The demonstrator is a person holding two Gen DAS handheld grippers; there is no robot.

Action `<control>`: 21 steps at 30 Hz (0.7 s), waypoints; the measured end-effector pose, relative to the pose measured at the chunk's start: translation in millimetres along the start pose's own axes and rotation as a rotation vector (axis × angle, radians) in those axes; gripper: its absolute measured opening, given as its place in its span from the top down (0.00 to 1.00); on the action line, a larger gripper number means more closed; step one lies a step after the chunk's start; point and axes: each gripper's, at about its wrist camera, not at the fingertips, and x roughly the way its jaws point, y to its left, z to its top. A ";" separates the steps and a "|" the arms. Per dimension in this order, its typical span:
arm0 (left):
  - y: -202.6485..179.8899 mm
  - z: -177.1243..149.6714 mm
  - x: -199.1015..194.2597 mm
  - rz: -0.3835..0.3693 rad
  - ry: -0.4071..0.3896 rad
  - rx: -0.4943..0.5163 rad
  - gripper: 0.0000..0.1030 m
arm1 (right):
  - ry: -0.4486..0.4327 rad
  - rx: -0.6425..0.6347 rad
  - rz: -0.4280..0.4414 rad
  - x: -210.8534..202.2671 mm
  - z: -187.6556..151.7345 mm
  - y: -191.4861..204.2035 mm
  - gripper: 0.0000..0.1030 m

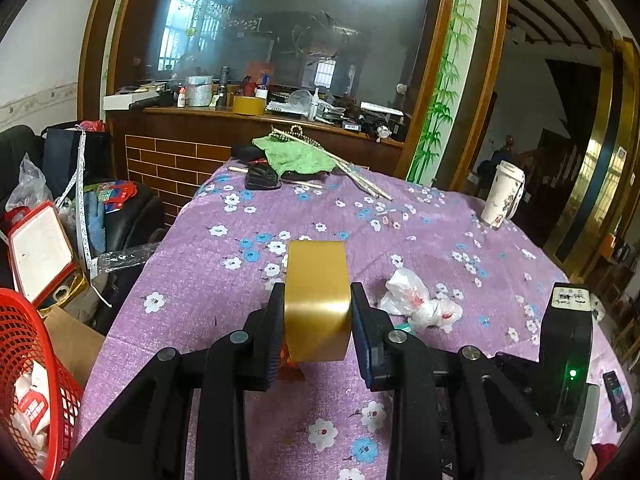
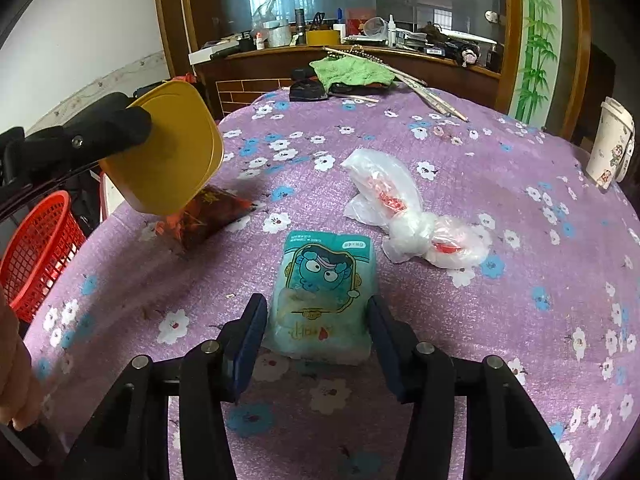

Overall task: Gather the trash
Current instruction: 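Grasp the blue cartoon tissue pack with the right tool while the left tool holds the tape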

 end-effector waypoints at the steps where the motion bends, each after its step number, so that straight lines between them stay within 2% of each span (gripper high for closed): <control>1: -0.5 -0.6 0.9 0.001 0.004 0.002 0.72 | 0.001 -0.005 -0.003 -0.9 -1.1 2.1 0.47; 14: -7.9 -4.2 3.9 0.005 0.017 0.032 0.72 | 0.018 -0.011 -0.010 2.2 -1.8 4.0 0.46; 17: -8.1 -4.2 3.9 0.005 0.017 0.034 0.72 | 0.019 -0.016 -0.023 2.0 -2.1 5.0 0.48; 21: -8.6 -4.5 3.8 0.003 0.016 0.037 0.72 | 0.010 -0.023 -0.048 -1.8 -2.8 6.4 0.62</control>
